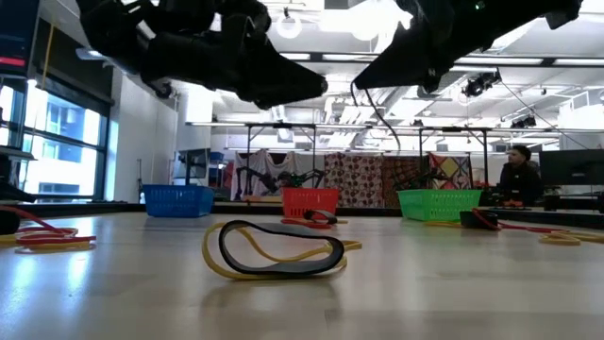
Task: Sort rubber bands into baskets
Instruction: Put the red rubber band into the blue bin
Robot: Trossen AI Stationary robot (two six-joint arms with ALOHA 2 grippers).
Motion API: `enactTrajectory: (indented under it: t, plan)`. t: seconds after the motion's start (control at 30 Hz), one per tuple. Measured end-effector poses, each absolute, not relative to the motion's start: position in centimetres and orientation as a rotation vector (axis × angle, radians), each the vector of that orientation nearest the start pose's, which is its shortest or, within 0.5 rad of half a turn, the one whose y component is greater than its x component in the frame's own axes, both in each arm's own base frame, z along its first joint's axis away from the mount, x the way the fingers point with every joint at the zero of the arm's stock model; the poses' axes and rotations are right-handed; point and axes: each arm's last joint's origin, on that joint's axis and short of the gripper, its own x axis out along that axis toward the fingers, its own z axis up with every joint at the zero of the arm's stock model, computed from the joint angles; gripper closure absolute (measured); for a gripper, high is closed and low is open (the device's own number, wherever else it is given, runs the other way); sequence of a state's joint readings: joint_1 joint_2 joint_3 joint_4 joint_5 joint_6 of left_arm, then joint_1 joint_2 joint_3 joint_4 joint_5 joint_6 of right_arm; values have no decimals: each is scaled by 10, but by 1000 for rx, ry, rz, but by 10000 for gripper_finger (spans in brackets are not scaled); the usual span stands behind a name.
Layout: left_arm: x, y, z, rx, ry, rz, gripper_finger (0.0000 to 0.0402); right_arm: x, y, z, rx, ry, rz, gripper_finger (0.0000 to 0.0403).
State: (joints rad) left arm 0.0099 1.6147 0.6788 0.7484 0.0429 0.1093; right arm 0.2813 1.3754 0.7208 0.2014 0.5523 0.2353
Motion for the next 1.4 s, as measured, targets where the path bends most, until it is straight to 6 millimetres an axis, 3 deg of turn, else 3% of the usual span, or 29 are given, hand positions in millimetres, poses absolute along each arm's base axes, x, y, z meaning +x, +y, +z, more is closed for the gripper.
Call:
enactTrajectory:
  t: [0.63,0.83,1.13,1.4]
  plan:
    - [361,-7,174,118,204,-166,232,277,67,221,61,388,-220,403]
    - [361,-9,175,130,197,-172,279,277,67,221,62,390,-211,403]
    - [361,-9,175,153,192,-173,392,277,67,221,66,392,-200,403]
    - [361,-2,174,155,210,-131,400,277,68,221,68,393,-195,387]
